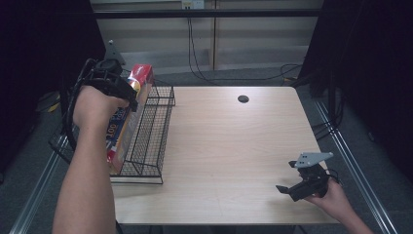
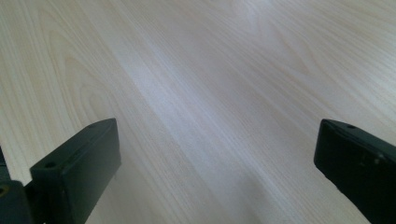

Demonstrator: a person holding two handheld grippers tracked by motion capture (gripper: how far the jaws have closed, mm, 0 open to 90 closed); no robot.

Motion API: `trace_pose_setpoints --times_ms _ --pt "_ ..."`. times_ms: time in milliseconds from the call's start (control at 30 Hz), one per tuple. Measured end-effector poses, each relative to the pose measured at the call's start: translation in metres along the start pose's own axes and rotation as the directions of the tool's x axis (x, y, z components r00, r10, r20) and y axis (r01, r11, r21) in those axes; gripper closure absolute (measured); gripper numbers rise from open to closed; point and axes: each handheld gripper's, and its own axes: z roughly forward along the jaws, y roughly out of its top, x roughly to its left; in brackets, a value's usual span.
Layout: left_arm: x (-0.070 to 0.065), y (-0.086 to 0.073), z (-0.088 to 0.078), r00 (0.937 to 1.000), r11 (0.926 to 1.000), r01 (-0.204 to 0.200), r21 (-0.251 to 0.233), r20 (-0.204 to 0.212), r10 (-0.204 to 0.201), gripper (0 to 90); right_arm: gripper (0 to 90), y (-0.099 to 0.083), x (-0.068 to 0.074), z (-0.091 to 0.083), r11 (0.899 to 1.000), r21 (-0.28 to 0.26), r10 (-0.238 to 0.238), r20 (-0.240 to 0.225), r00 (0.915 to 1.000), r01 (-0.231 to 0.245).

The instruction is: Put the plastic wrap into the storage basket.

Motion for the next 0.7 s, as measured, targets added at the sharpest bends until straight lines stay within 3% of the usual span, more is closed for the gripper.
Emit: trace_pose_setpoints --times_ms 700 --pt "0.022 -0.005 -0.014 0.9984 0.9994 0.036 -0.006 -0.043 -0.036 45.2 0.6 0.001 0.001 0.002 1.000 0.004 0.000 -0.004 1.0000 0.000"
